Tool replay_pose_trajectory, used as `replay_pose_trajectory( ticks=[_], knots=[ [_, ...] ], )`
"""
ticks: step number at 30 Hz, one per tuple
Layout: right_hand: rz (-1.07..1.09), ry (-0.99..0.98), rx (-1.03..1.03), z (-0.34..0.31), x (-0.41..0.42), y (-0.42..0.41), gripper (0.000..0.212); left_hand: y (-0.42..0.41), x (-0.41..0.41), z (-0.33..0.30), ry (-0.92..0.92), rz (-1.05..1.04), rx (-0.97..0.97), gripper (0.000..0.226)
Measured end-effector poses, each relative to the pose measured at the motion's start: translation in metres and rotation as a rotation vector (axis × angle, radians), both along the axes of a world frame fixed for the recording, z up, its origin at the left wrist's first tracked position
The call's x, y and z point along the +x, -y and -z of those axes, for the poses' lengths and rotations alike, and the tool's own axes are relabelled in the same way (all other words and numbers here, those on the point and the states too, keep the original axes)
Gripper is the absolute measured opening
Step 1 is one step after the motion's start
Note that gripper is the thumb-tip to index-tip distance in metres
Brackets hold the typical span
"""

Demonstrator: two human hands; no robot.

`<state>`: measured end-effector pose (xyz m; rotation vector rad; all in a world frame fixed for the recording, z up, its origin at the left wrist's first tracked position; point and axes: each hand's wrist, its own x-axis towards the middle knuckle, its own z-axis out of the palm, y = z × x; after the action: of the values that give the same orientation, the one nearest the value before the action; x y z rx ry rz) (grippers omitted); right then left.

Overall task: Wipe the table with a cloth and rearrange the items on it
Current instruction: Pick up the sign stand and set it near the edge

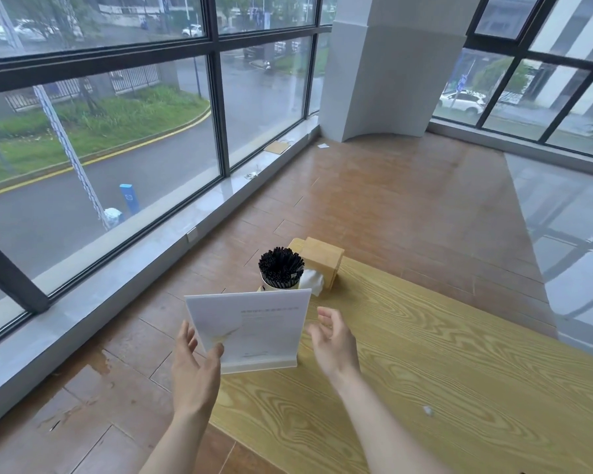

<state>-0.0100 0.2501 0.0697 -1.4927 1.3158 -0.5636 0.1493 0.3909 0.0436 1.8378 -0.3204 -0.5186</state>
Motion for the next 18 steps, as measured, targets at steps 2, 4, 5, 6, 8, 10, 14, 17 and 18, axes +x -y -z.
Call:
replay_pose_trajectory(
  ticks=[2, 4, 5, 6, 8, 10, 14, 17, 18],
  knots=[
    [-0.025, -0.046, -0.032, 0.004, -0.008, 0.000, 0.046, 0.000, -0.006, 0.004, 0.010, -0.027, 0.064, 0.076],
    [-0.050, -0.098, -0.056, 0.007, -0.018, 0.000, 0.056, 0.001, -0.014, 0.008, 0.017, -0.019, 0.124, 0.076],
    [-0.062, -0.124, -0.071, 0.008, -0.022, 0.000, 0.058, 0.002, -0.020, 0.011, 0.026, 0.000, 0.150, 0.075],
    [-0.076, -0.148, -0.087, 0.009, -0.027, 0.000, 0.061, 0.003, -0.026, 0.013, 0.040, 0.029, 0.176, 0.074],
    [-0.106, -0.192, -0.102, 0.012, -0.038, 0.000, 0.066, 0.007, -0.040, 0.015, 0.090, 0.104, 0.233, 0.069],
    [-0.134, -0.237, -0.107, 0.015, -0.049, 0.000, 0.072, 0.012, -0.054, 0.017, 0.150, 0.200, 0.291, 0.067],
    [-0.160, -0.353, -0.143, 0.021, -0.077, 0.002, 0.078, 0.026, -0.080, 0.020, 0.297, 0.424, 0.362, 0.069],
    [-0.135, -0.409, -0.165, 0.021, -0.104, 0.003, 0.080, 0.039, -0.102, 0.023, 0.410, 0.576, 0.388, 0.071],
    [-0.126, -0.426, -0.165, 0.021, -0.114, 0.003, 0.080, 0.043, -0.109, 0.025, 0.447, 0.621, 0.386, 0.072]
  ],
)
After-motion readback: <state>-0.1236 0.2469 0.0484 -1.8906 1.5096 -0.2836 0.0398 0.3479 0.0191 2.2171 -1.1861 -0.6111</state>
